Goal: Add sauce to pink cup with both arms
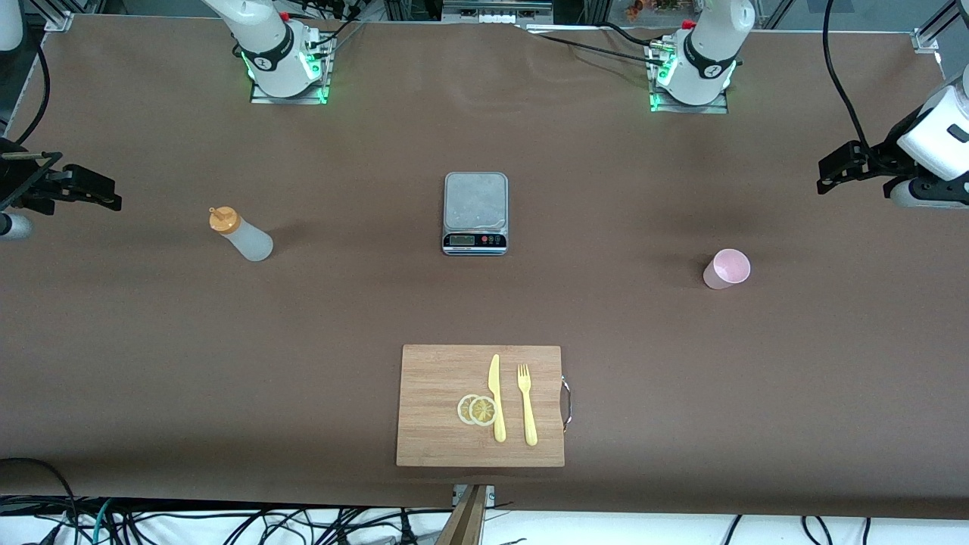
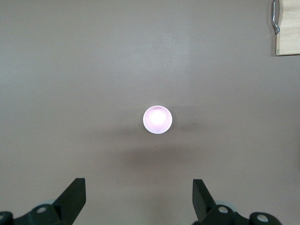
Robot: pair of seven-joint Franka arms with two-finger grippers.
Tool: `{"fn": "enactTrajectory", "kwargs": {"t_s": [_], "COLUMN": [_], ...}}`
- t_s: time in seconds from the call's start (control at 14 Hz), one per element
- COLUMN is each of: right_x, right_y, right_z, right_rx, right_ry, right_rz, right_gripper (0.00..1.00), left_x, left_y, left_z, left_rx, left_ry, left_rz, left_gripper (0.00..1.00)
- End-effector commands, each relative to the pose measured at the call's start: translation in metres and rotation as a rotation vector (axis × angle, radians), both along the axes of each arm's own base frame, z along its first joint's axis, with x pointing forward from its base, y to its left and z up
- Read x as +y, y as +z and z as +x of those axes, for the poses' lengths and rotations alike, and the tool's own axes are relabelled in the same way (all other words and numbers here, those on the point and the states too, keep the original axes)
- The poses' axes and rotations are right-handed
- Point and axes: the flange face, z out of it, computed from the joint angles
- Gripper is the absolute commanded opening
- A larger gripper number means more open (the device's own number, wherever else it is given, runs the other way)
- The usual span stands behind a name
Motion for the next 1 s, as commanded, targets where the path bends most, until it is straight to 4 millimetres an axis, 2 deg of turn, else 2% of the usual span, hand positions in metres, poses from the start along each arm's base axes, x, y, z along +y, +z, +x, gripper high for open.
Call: {"fn": "enactTrajectory", "kwargs": {"t_s": [0.0,0.93], "right_x": [-0.0026,-0.0017], "right_y": [0.0021,0.0021], "right_z": [-0.0048,-0.0047], "right_rx": [-0.002,-0.002], "right_ry": [0.003,0.004], "right_rz": [-0.010,-0.010], "right_gripper": [1.00,1.00], "left_x": [-0.0013,0.0015], "left_y": [-0.0002,-0.0003], "left_z": [-0.0031,-0.0020], "left_rx": [-0.006,-0.008], "left_ry": [-0.009,0.008], "left_rz": [0.005,-0.002], "left_gripper": [1.00,1.00]}}
